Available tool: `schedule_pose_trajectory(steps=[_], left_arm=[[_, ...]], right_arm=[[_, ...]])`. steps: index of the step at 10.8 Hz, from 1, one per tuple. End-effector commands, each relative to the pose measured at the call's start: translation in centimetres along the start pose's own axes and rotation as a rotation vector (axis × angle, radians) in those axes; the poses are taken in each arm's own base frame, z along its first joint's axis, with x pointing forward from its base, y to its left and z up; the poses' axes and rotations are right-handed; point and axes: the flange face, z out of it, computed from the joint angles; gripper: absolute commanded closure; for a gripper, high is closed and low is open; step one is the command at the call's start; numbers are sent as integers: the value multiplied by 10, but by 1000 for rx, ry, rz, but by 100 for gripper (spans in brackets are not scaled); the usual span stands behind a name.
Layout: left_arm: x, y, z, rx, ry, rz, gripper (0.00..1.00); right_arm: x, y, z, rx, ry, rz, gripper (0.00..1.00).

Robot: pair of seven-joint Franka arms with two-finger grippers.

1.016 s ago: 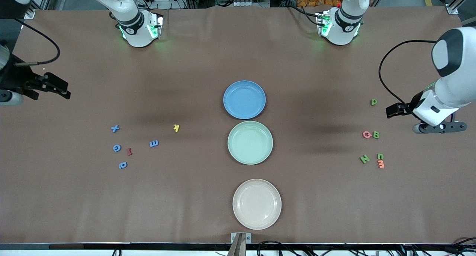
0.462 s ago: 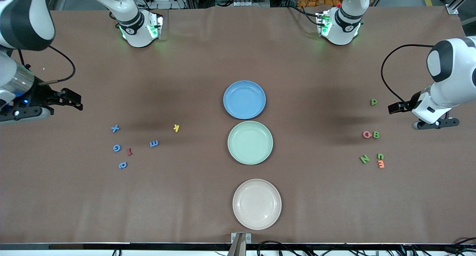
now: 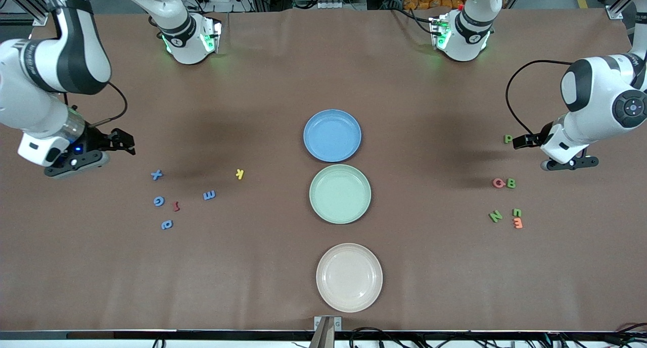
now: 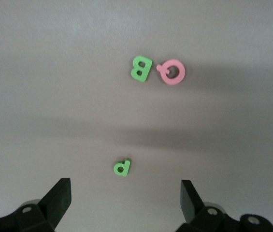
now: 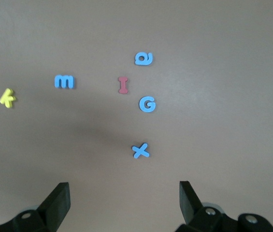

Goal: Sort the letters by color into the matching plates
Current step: 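Move the right gripper over the blue x while the left gripper reaches the green p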

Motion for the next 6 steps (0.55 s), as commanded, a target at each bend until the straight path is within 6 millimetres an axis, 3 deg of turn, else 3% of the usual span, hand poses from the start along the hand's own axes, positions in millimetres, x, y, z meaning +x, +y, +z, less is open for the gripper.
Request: schedule_pose_trajectory(steps=[1,6], left_arm=[[-16,-1,15,-15,-9,-18,0],[-30,-2,50,-25,-4,-7,4]], right_arm=[[-21,-4,36,-9,35,-93,0],[-35,-1,101,-12,14,-104,0]])
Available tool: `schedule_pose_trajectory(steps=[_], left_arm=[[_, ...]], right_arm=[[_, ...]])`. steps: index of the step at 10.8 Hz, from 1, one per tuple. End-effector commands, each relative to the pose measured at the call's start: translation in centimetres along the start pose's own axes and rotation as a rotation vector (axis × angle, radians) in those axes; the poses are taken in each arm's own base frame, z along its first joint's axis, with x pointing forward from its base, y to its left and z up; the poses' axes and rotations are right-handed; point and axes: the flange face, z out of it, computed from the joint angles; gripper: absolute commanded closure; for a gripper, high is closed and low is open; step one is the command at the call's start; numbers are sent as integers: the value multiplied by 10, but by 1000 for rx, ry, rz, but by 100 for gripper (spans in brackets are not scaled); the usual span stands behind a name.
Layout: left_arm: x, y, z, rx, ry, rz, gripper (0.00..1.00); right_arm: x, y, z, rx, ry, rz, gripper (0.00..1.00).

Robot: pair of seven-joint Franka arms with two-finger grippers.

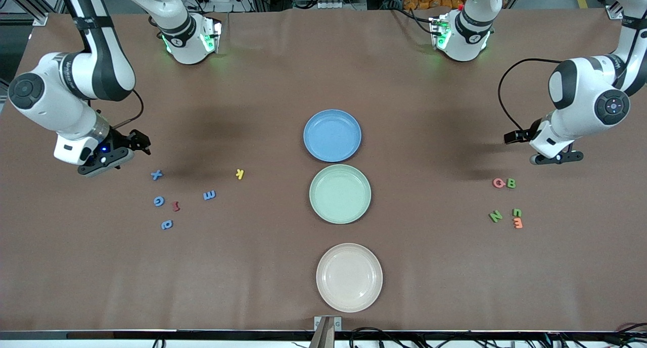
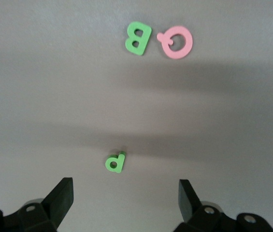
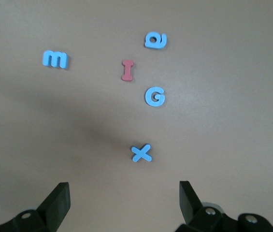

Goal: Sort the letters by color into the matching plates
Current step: 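Move the right gripper over the blue x while the left gripper reaches the green p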

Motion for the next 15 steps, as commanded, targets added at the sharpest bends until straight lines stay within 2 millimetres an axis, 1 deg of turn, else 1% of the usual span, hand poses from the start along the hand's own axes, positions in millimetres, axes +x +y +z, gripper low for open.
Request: schedule_pose_trajectory(steps=[1,2,3,4,5,7,9,10,11,13,15], left_arm=[[-11,-13,11,-19,-1,-20,10],[-10,-16,17,-23,-4,2,15],[-9,-22,25,-30,-7,17,15],[-9,-29,32,-35,-10,10,18],[-10,-28,37,-37,-10,16,22],[-16,-25,52,-38,-2,25,26],[-15,-24,66,-39,7,38,27],[-15,-29,74,-46,1,66,28],[-16,-40,81,-54,4,68,28],[-15,-45,93,-63,7,76,29],[-16,-46,101,-70,-5,73,32]], right_arm=[[-11,4,43,-6,5,-7,0],[-11,4,57,-20,20,-7,0],[-12,2,72,-24,17,-14,0],[-13,0,84,-33,24,-22,0],[-12,-1,94,-44,32,-46,0],[-14,1,109,-46,26,-108,0],[-15,1,120,-55,30,-156,0],[-16,3,128,-61,33,-177,0],[-18,3,135,-63,33,-179,0],[-21,4,142,-66,33,-184,0],[-26,9,150,-77,42,-182,0]])
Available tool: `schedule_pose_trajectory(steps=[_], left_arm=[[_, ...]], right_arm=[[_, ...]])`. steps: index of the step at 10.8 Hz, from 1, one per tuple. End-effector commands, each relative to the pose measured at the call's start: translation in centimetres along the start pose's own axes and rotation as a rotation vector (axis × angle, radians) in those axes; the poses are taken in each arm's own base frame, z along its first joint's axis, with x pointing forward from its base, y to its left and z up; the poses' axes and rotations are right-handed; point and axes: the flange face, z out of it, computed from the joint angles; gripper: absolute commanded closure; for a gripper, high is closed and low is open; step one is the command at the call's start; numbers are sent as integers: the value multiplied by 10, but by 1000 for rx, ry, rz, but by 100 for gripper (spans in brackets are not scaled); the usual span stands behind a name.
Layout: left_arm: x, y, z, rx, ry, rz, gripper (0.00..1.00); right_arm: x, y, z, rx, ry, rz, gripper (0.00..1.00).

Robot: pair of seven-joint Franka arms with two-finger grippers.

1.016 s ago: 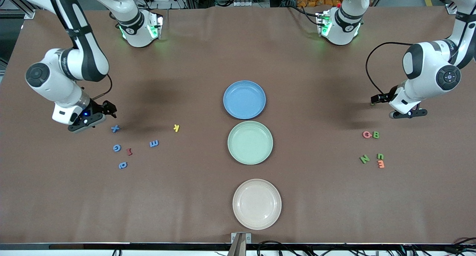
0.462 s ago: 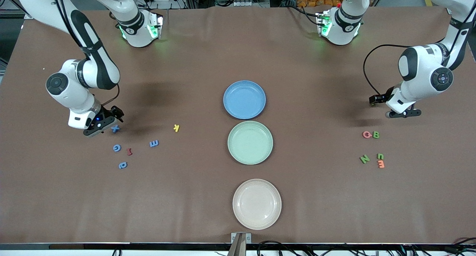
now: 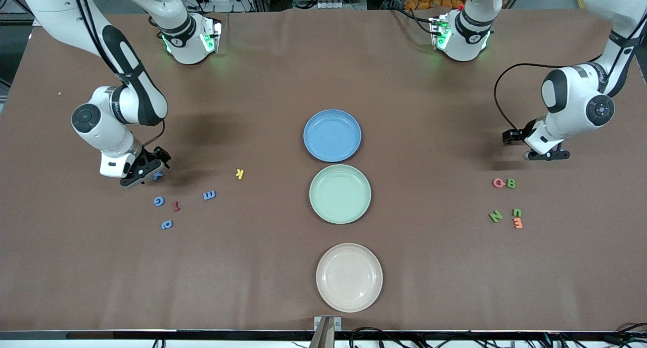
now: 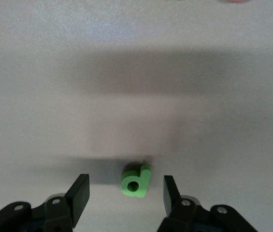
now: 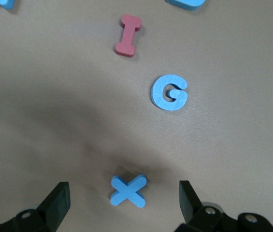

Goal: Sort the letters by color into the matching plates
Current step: 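Grasp the blue x with the right gripper while the left gripper grasps the green p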

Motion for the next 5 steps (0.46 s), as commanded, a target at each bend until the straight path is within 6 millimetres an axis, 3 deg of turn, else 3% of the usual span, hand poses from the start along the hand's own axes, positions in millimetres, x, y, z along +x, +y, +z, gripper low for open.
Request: schedule_pose_trajectory(steps=[1,5], left_arm=[[-1,-5,9,-9,1,4,34],[-3,-6,12,-11,-5,-3,36]], right_arm=[[-14,6,11,-17,15,-19,0],[-17,8,17,-27,22,-17,0]])
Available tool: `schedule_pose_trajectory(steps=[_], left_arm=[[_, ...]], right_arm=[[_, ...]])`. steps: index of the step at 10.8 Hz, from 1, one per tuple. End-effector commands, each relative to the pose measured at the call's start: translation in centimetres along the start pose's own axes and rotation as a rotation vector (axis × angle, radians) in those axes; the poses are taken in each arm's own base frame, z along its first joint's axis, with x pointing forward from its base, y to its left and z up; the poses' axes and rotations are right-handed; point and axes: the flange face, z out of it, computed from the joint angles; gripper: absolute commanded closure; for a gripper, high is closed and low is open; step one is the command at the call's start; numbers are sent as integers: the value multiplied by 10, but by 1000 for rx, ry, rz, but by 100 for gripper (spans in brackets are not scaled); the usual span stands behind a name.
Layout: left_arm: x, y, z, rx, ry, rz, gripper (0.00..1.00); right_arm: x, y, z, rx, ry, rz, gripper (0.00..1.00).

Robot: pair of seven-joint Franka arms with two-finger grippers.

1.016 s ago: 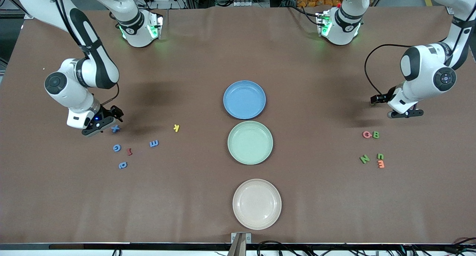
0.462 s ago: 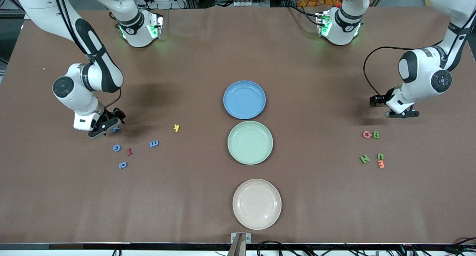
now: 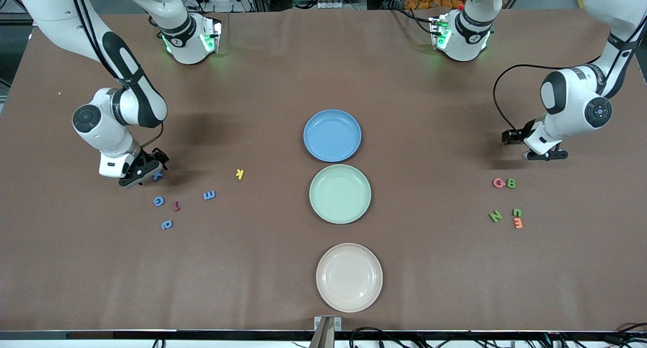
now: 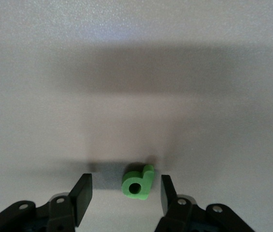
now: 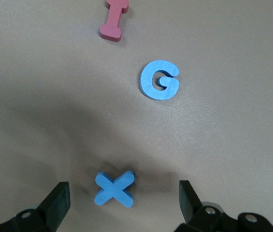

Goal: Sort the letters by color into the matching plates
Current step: 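Grasp the blue x with the right gripper while the left gripper grasps the green p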

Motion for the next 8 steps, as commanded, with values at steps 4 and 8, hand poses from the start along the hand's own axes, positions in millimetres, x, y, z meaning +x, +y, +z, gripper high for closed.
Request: schedule_pose_trajectory(steps=[4,8], left_arm=[[-8,1,6,-5,-5,-14,41],[-8,2,8,-6,-8,-28,66]], right_arm=[[-4,0,2,-10,14,-18,21],[-7,-5,9,-19,21,-20,34]])
